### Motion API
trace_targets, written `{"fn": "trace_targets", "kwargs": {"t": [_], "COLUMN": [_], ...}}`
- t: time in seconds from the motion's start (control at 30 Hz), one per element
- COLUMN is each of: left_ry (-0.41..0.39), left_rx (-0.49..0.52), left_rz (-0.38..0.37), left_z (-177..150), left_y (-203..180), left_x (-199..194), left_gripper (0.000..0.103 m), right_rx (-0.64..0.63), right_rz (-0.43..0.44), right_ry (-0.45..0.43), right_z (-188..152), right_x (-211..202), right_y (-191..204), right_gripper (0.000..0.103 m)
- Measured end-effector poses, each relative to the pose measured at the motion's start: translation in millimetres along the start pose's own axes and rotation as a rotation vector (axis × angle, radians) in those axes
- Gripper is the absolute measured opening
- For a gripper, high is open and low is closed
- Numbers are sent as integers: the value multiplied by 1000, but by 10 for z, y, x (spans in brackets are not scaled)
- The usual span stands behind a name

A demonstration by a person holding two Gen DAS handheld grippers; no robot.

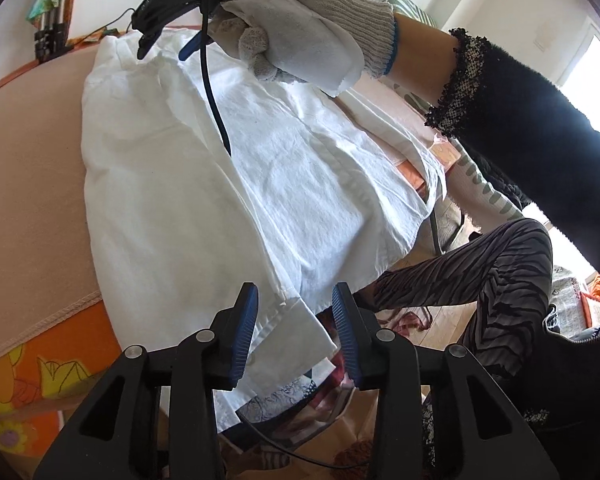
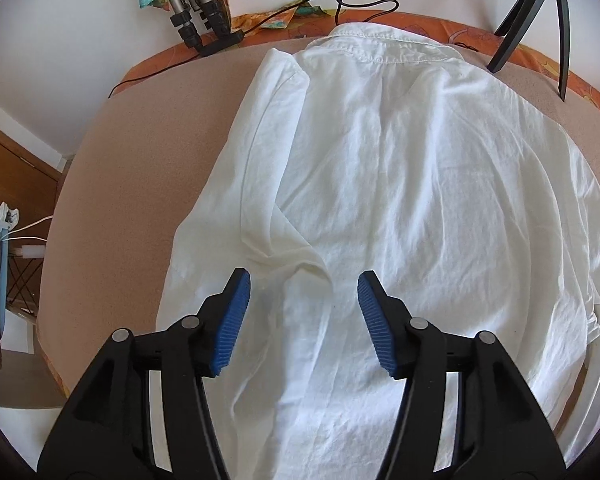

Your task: Fold small clothes

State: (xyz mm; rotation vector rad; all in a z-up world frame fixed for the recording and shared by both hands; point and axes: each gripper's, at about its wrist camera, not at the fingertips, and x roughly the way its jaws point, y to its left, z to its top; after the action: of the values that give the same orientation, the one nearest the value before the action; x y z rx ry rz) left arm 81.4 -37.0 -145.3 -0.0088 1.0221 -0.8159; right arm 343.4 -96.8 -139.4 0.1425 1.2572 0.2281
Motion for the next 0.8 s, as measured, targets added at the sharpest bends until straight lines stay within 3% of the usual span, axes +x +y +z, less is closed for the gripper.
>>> {"fn": "trace_targets", "kwargs": {"t": [0.37,0.47,0.63,0.8], "left_ry": [-141,-160,-95,-21], "left_rx": [-41,-59,-229,-350], "left_rz": [-22,29,44,42], "left_z": [-262,-347,-444,-517], "left_y": [43,96,464,728], "left_x": [-601,-676,-520,-246], "left_gripper": [37,37,37,35], "right_rx": [16,16,-13,-55], "right_rz": [156,195,258,296], "right_ry": [-108,-132,-124,-53], "right_z": [-617,-875,-1408,-1791], "right_x": [-1054,-1330,-1434,-1075], "right_y": [-279,-351,-318,-127], "right_gripper": [61,61,61,59]}}
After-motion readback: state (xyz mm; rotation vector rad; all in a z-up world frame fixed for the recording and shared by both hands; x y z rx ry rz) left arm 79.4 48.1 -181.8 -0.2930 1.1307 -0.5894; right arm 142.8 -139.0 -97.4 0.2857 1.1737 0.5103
